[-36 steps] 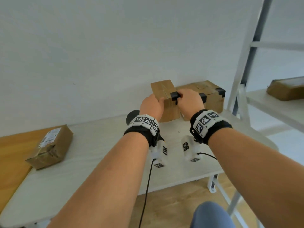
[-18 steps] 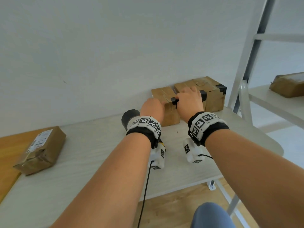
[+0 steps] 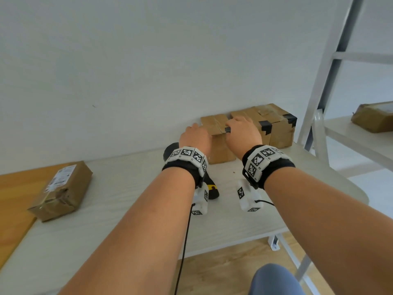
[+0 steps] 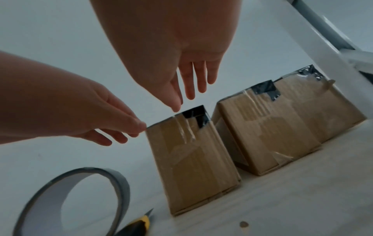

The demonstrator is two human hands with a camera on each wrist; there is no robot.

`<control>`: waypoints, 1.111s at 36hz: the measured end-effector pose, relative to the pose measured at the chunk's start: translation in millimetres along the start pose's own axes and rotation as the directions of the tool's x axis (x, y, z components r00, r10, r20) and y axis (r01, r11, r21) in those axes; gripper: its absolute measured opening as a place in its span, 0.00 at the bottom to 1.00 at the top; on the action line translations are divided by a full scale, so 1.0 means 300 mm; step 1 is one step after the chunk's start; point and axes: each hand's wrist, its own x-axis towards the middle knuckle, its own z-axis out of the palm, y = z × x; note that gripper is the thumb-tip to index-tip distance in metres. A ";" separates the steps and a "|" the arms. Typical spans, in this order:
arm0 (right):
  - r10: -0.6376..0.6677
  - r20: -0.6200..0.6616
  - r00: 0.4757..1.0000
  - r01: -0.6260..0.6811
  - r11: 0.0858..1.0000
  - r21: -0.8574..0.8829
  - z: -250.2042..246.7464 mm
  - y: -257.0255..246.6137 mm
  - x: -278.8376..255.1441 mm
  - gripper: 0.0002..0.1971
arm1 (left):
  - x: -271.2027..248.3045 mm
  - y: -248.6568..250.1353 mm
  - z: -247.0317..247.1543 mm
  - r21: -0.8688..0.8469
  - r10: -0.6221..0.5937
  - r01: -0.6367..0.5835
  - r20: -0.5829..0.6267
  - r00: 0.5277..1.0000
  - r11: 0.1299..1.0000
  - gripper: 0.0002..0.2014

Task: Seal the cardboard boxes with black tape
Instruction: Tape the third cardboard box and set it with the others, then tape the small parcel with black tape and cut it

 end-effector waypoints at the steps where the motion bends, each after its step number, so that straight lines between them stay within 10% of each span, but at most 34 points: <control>1: -0.009 0.003 1.000 0.009 1.000 0.004 -0.006 -0.015 -0.002 0.19 | -0.008 -0.014 -0.010 0.031 0.008 -0.007 -0.010 1.000 1.000 0.17; 17: -0.199 0.064 0.978 0.186 0.968 0.169 0.030 -0.426 -0.068 0.20 | -0.240 -0.459 -0.205 0.185 -0.206 0.212 -0.051 0.977 0.960 0.16; 40: -0.388 0.407 0.827 0.189 0.873 0.449 0.313 -0.961 -0.248 0.25 | -0.560 -1.031 -0.203 0.206 -0.575 0.551 0.073 0.815 0.809 0.13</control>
